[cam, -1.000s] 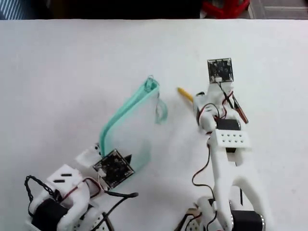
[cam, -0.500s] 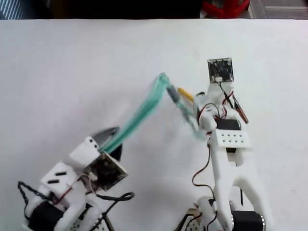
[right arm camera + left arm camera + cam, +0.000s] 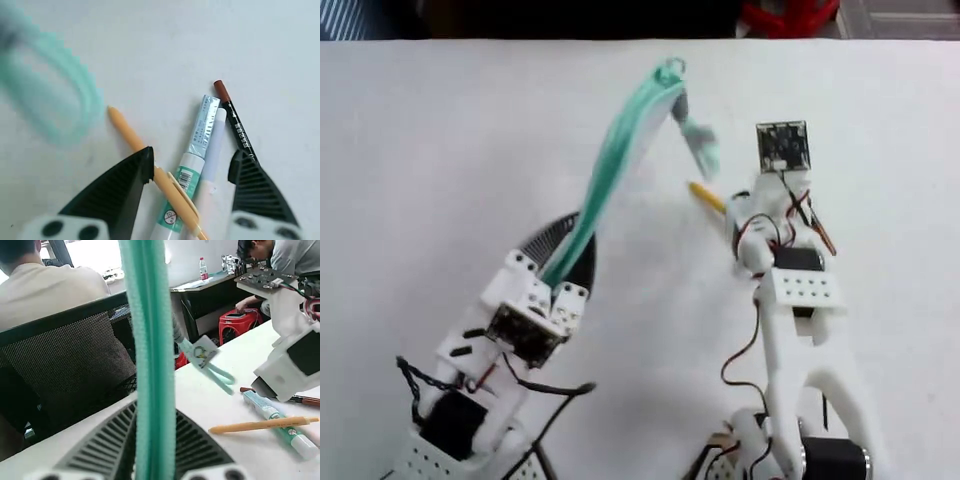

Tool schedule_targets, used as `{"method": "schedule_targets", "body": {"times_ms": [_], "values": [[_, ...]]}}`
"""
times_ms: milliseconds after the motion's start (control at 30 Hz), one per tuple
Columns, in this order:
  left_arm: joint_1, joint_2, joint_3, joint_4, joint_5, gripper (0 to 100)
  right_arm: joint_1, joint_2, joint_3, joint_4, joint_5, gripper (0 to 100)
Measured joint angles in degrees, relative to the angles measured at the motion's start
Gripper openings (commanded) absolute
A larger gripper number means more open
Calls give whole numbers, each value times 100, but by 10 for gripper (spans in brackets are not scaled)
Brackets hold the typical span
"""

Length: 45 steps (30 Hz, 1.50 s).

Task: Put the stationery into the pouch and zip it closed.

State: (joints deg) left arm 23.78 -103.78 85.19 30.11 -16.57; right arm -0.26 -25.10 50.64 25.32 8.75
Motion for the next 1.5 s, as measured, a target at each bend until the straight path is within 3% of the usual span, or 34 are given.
{"method": "schedule_targets", "body": {"times_ms": [167, 400, 700, 833, 1033, 1267, 1500], "values": [[0, 0, 9, 774, 404, 24, -35, 0, 0, 0, 0, 246], [-9, 0, 352, 1371, 440, 24, -105, -554, 9, 237, -9, 252], [18, -88, 53, 2119, 308, 24, -1134, -1169, 9, 756, 492, 324], [18, -88, -167, 2462, 308, 24, -1257, -633, 9, 554, 519, 396], [18, -88, -193, 2505, 308, 24, -1679, 246, 9, 44, 519, 398], [18, -88, -193, 2523, 308, 24, -1732, 264, 9, -185, 519, 398], [18, -88, -202, 2532, 308, 24, -1758, 659, 0, -1389, 220, 398]]}}
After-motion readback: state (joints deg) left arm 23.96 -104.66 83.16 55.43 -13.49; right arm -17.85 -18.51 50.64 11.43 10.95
